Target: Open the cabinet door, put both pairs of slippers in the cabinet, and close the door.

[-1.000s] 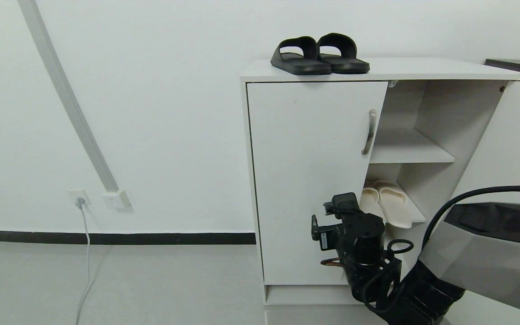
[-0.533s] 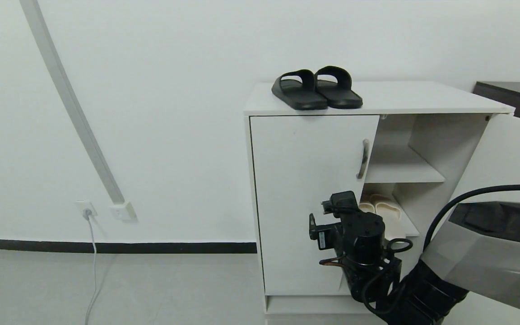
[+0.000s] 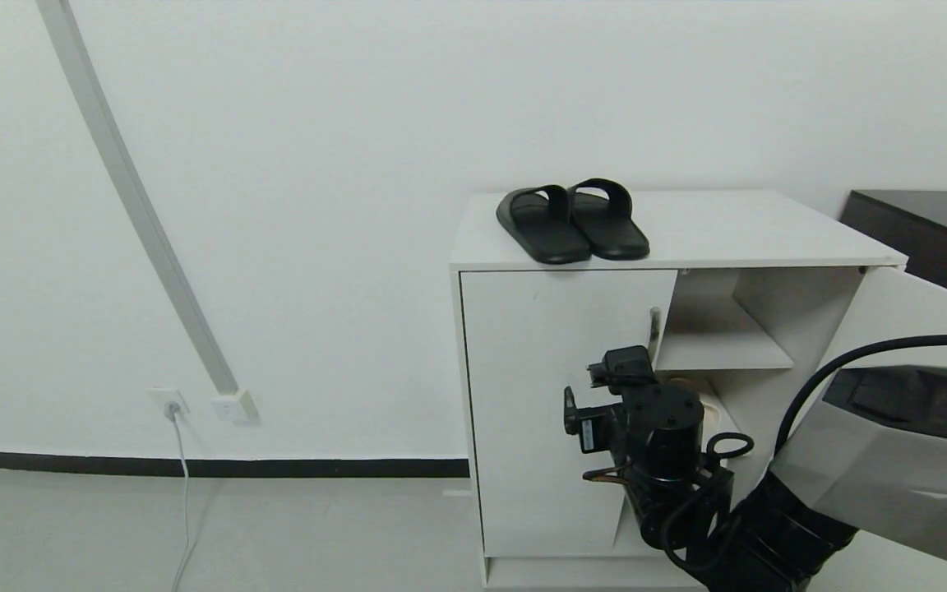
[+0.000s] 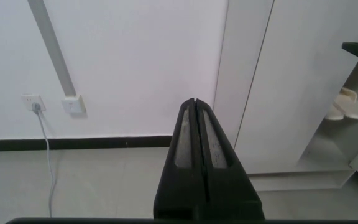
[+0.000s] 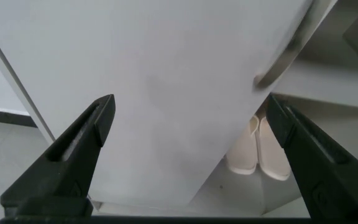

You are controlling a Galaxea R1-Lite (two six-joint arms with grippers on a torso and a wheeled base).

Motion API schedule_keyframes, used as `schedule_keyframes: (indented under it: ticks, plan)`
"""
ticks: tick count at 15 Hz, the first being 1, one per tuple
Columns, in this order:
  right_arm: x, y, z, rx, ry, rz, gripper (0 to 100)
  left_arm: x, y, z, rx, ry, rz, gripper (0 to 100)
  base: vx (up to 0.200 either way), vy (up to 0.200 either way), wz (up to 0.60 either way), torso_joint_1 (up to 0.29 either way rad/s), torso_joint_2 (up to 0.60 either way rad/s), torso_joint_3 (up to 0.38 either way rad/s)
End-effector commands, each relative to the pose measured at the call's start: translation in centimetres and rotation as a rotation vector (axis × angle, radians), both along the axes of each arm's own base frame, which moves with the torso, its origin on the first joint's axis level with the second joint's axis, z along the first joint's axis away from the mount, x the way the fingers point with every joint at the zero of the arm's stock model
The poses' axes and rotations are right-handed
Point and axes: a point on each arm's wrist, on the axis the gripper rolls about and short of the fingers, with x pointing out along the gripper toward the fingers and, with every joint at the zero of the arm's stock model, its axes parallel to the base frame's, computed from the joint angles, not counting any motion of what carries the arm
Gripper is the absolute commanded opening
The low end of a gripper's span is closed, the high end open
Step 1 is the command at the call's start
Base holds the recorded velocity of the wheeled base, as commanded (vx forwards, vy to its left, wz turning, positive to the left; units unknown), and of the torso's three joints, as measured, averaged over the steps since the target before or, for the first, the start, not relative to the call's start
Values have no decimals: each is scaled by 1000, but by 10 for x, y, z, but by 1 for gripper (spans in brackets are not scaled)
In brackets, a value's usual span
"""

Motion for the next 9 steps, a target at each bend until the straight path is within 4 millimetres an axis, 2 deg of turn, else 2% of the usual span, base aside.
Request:
schedule_keyframes:
  ticks: [1,9]
  plan:
    - [0,0,0,1,-1,0,100,0,0,0,0,1,0,0,0,0,0,168,-481,-320]
    - [1,-2,6,9,-10,-6,100,0,0,0,3,1,-1,0,0,0,0,201,-516,-315]
